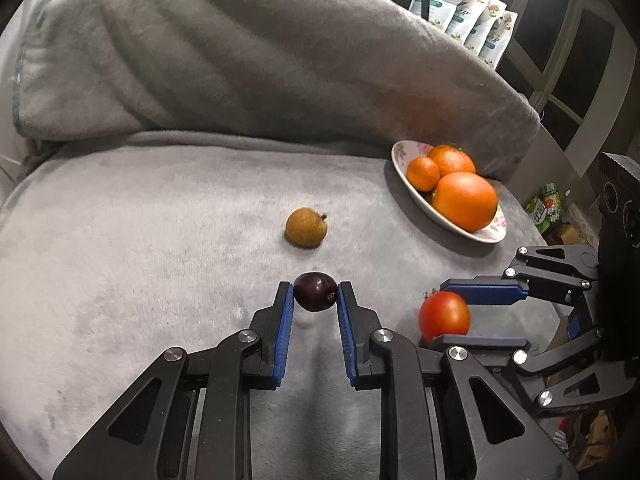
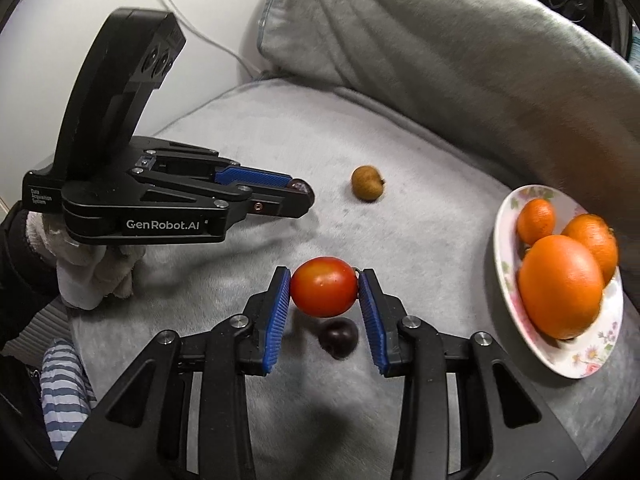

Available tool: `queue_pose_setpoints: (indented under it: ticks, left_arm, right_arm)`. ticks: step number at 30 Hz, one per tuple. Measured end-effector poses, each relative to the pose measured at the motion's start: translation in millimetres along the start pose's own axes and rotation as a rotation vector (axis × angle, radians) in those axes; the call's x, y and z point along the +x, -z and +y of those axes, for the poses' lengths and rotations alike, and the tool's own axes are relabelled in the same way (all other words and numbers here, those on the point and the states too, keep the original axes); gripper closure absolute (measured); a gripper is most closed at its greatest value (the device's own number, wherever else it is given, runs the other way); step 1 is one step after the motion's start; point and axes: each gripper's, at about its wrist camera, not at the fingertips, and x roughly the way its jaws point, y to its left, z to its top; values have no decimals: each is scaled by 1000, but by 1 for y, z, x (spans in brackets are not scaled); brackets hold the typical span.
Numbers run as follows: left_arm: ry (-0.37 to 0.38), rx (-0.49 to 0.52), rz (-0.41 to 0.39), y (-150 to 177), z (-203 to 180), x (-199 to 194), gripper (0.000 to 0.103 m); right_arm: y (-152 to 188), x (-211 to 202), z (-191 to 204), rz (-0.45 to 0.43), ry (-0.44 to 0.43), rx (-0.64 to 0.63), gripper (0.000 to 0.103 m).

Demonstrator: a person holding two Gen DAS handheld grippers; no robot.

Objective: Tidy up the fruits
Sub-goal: 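Close the right tool on the red tomato while the left tool closes on a dark plum, then lift the tomato and plum and carry both tools over the plate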

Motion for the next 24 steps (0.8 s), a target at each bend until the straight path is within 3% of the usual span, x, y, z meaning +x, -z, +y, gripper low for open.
queue_pose_setpoints:
  ticks: [12, 24]
  left_arm:
    - [24, 30, -44, -17, -23, -7, 83]
    - [49, 71, -61, -36, -51, 1, 83]
  right_arm:
    - [16, -50, -40, -99, 60, 100, 66]
    - [34, -81, -81, -141, 131, 184, 66]
